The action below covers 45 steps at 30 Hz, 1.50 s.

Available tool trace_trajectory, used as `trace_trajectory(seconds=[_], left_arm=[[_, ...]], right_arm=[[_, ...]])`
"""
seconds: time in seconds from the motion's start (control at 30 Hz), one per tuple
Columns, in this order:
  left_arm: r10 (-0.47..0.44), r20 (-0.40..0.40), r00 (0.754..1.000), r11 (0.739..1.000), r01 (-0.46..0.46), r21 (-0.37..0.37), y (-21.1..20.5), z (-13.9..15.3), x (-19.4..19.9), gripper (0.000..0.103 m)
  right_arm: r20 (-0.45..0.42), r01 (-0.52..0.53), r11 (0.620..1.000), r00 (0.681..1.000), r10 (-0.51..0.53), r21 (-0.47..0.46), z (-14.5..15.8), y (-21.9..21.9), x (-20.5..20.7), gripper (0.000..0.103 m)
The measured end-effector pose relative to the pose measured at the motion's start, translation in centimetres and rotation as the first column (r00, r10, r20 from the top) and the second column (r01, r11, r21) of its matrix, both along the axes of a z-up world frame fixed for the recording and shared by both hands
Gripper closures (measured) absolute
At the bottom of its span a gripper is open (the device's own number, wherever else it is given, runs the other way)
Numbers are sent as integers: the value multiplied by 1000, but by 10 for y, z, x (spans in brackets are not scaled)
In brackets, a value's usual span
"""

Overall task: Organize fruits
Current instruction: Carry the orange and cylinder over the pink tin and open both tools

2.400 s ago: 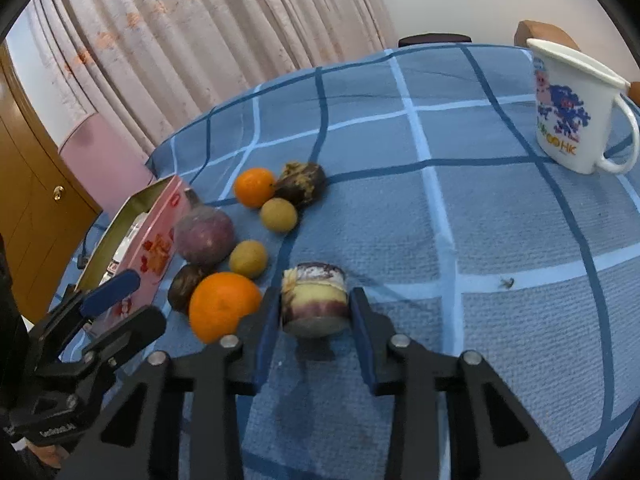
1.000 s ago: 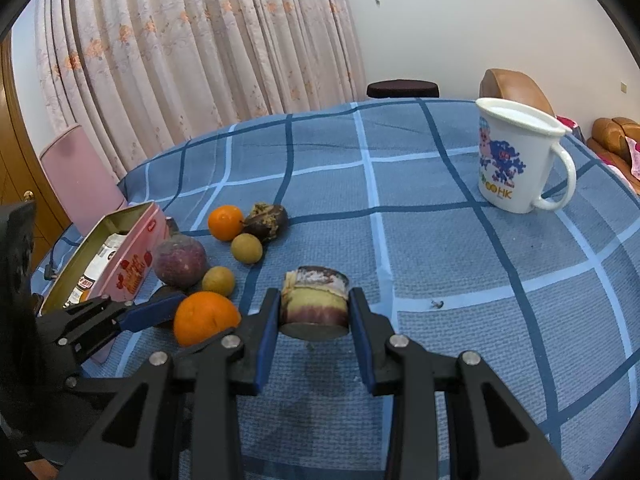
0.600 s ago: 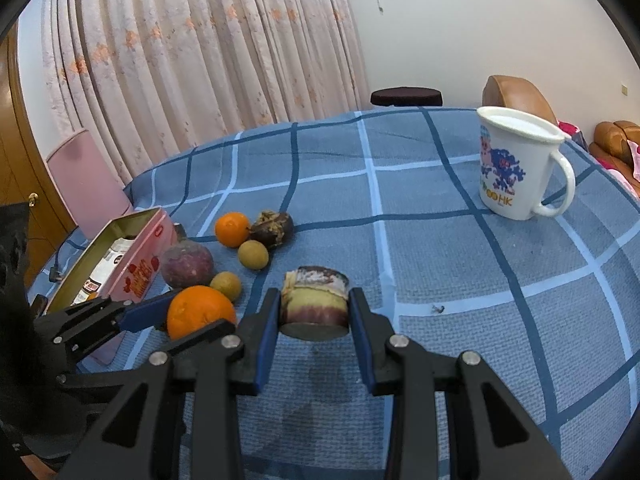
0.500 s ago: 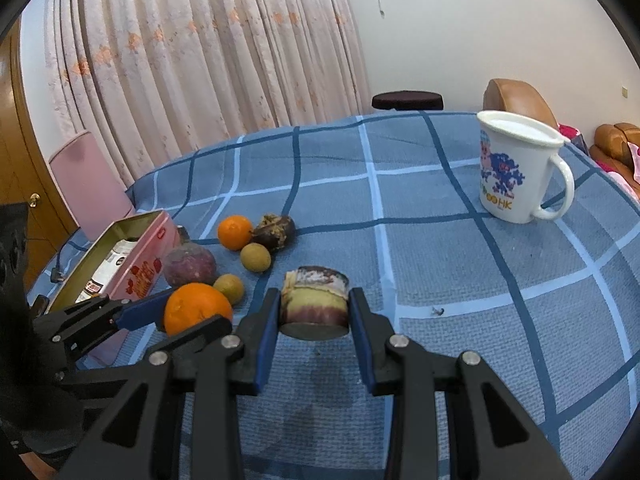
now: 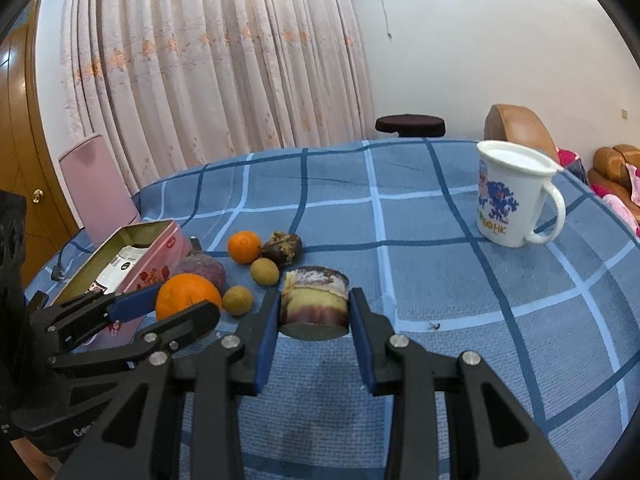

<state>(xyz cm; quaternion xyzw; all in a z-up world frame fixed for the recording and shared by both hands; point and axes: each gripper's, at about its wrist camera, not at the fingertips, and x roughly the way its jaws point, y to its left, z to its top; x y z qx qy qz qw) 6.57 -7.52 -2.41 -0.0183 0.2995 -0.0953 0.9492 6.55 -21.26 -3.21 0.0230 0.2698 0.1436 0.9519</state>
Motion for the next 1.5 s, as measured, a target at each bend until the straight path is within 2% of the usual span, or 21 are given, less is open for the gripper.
trace_trajectory(seconds=[0.2, 0.43, 0.7, 1.07, 1.33, 1.5], left_arm=[[71, 49, 996, 997, -72, 27, 15, 5, -7, 54], [161, 68, 985, 986, -163, 17, 55, 18, -13, 54], [275, 47, 960, 962, -274, -11, 111, 23, -17, 54], [372, -19, 928, 928, -372, -26, 168, 11, -19, 54], [408, -66, 911, 912, -410, -28, 190, 0, -21, 54], [411, -74, 909, 910, -414, -34, 197, -5, -24, 54]], right_arm=[[15, -56, 998, 998, 57, -12, 7, 22, 1, 66], [16, -157, 988, 987, 157, -12, 26, 62, 9, 66], [14, -259, 965, 966, 260, -46, 36, 119, 15, 66], [-56, -353, 934, 935, 350, -53, 12, 178, 32, 66], [-101, -403, 912, 913, 394, -79, -3, 209, 35, 66], [-123, -414, 907, 907, 403, -83, -12, 215, 35, 66]])
